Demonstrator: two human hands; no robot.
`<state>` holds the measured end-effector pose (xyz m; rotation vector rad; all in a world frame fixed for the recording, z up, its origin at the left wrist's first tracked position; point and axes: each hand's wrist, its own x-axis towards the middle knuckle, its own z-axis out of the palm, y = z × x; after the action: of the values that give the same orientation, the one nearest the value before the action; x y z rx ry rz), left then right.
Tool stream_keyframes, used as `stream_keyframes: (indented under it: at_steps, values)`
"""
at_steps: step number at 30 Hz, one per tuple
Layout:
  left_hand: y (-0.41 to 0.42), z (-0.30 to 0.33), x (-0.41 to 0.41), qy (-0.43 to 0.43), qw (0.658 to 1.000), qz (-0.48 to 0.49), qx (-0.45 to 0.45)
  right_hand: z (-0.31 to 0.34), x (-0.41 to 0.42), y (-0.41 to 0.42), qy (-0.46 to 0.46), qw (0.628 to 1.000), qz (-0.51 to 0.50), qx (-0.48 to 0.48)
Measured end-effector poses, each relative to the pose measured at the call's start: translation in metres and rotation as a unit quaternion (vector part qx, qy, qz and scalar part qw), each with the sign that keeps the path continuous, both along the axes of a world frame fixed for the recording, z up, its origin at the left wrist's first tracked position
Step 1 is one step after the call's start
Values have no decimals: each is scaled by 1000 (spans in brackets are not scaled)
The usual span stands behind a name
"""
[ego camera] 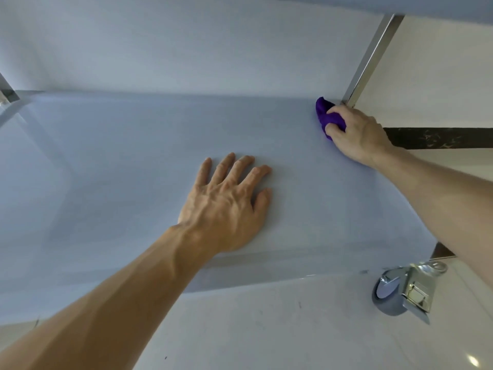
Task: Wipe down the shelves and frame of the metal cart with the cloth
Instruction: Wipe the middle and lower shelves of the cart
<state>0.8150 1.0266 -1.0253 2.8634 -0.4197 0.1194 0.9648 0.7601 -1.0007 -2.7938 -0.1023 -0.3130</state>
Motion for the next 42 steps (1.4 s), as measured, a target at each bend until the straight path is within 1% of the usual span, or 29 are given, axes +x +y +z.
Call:
stream_keyframes:
  at_steps: [6, 10, 13, 15, 17, 20, 23, 25, 27, 30, 33, 35, 37, 40, 42]
  values:
    - [1, -2, 0, -12, 1000, -3, -1, -2, -72, -14, -29, 1000, 2, 4]
    - [1, -3, -1, -17, 1000, -12, -2, -2, -129, -23, -16, 1000, 6, 10]
    - [2, -3, -1, -26, 999, -17, -9, -1, -170, -13, -14, 1000, -22, 10]
    - [3, -3, -1, -27, 999, -23, -19, 1, -195, 5, -22, 1000, -19, 12]
    - [5, -2, 0, -16, 999, -29, -41, 2, -220, 31, -25, 999, 15, 25]
    - [8, 1, 1, -5, 997, -36, -68, 0, -252, 67, -26, 994, 98, 47]
    - [10, 2, -1, -10, 998, -47, -41, 0, -261, 70, -16, 983, 181, 32]
    - [10, 3, -2, -14, 998, -49, -27, 5, -259, 53, -1, 979, 203, 20]
    - [10, 4, -3, -18, 999, -50, -8, 7, -257, 29, -3, 983, 183, 17]
    - [7, 10, -7, -36, 997, -53, 32, 9, -256, -9, -13, 995, 100, 8]
    - [4, 19, -11, -53, 996, -65, 26, 15, -252, -31, 9, 999, 31, 9]
    - [-2, 28, -14, -41, 995, -84, 39, 21, -253, -38, 29, 999, 9, 36]
    - [-13, 41, -21, -40, 990, -125, 50, 27, -261, -40, 28, 993, -19, 113]
    - [-41, 69, -39, -74, 976, -203, 32, 35, -281, -42, -5, 960, -56, 273]
    - [-62, 89, -53, -89, 965, -247, 21, 40, -296, -46, -45, 938, -73, 335]
